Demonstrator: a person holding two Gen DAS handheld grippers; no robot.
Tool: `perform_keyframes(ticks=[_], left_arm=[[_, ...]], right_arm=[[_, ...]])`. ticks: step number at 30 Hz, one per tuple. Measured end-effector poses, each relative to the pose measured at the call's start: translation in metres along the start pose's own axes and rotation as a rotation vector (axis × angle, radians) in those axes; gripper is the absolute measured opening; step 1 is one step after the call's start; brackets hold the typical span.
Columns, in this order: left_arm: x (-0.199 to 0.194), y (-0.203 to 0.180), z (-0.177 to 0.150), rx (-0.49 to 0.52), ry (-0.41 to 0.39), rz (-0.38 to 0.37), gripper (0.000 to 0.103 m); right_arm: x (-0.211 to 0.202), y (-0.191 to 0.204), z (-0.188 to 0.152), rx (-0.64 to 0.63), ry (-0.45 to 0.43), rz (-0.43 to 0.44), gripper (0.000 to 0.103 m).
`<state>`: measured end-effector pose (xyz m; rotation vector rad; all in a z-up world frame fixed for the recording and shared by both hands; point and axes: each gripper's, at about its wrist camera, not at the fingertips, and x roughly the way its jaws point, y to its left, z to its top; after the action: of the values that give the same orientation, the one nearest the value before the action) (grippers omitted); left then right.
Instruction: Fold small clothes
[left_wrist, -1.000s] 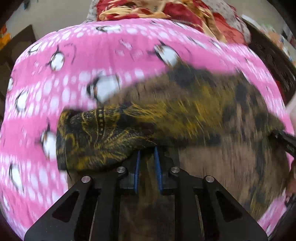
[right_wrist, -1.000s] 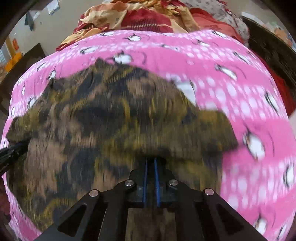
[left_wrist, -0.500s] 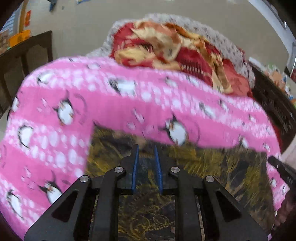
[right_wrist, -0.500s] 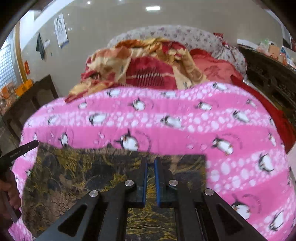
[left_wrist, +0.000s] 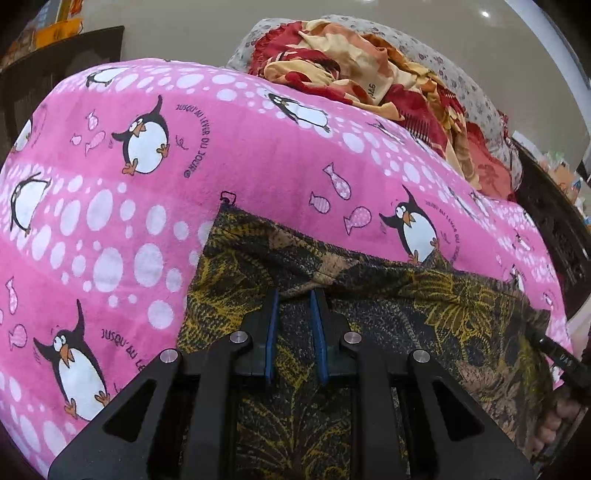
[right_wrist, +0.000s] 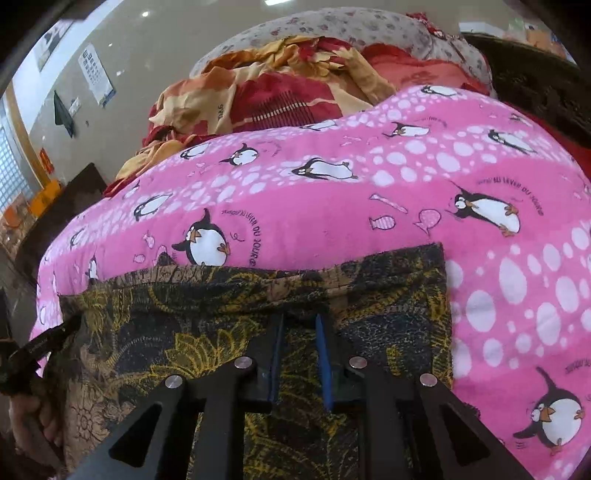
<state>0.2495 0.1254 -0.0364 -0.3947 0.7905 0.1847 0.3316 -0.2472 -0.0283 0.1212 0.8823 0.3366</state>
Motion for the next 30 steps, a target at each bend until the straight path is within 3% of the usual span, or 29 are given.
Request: perform_keyframes(ticks=[13,18,22,25,27,30], left_arm=[[-0.003,0.002,-0.003,0.0,-0.004,0.012,0.017],[-0.001,0.0,-0.002,0.012,0.003,0.029,0.017],[0.0,-0.003,-0.001,0.024,0.02,0.043,0.017],[-0.008,-0.005,0.007,0.048,0.087,0.047,0.017],[-0.029,-0.008,0.008,0.041,0.103,0.028,0.017],[-0.065,-0.023,-0.014,0.091,0.072,-0.029,0.017]], right_arm=[[0.003,0.008,0.001,-0.03,0.0,-0.048,0.014],[0.008,0.018,0.004,-0.082,-0.002,-0.132,0.014],[0.006,0.019,0.007,-0.083,0.014,-0.142,0.017],[-0.008,0.026,0.018,-0.089,0.099,-0.222,0.021],[-0.036,0.034,0.02,-0.068,0.087,-0.301,0.021],[-0.079,0.051,0.007,-0.058,0.002,-0.207,0.023]])
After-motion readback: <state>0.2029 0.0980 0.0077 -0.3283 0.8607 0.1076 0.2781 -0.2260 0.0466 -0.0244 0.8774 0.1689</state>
